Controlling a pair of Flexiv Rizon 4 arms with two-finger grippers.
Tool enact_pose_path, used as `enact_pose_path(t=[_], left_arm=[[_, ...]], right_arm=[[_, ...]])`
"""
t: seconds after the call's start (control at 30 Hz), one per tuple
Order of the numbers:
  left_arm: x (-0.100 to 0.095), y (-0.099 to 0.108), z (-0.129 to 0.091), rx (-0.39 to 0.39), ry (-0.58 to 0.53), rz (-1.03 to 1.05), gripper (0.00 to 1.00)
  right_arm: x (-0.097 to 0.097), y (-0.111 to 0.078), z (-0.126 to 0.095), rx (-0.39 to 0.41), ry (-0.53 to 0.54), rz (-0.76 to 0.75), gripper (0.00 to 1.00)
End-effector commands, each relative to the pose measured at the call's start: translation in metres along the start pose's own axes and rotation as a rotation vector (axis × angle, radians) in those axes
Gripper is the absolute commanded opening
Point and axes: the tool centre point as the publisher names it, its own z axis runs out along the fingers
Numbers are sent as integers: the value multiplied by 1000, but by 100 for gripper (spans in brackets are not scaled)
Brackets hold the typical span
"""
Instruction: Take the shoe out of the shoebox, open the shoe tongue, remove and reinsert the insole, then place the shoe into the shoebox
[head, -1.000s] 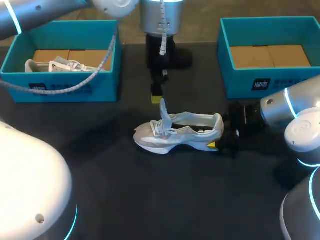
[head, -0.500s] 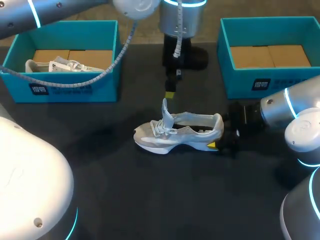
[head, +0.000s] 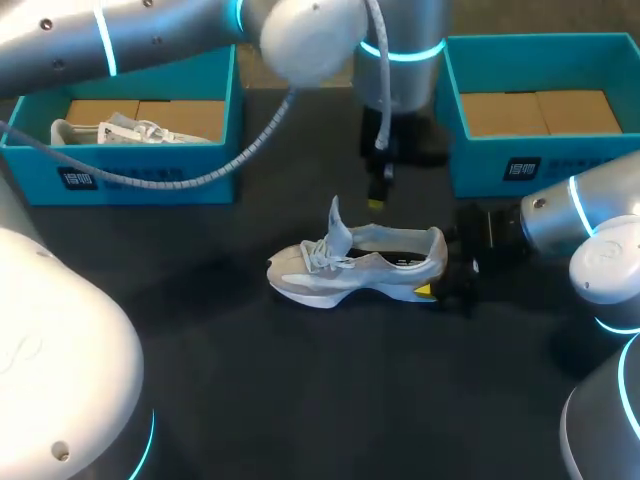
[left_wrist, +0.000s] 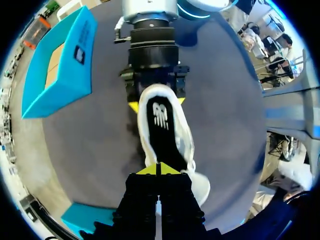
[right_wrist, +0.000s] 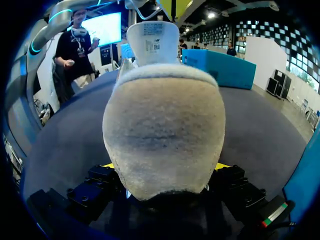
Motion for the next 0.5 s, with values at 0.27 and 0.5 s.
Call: enact_pose_path(t=[0.27, 0.5], left_arm=[[10, -28, 36, 2, 44, 5, 0], [10, -28, 36, 2, 44, 5, 0]], right_arm=[[2, -3, 6, 4, -2, 1, 0], [2, -3, 6, 4, -2, 1, 0]])
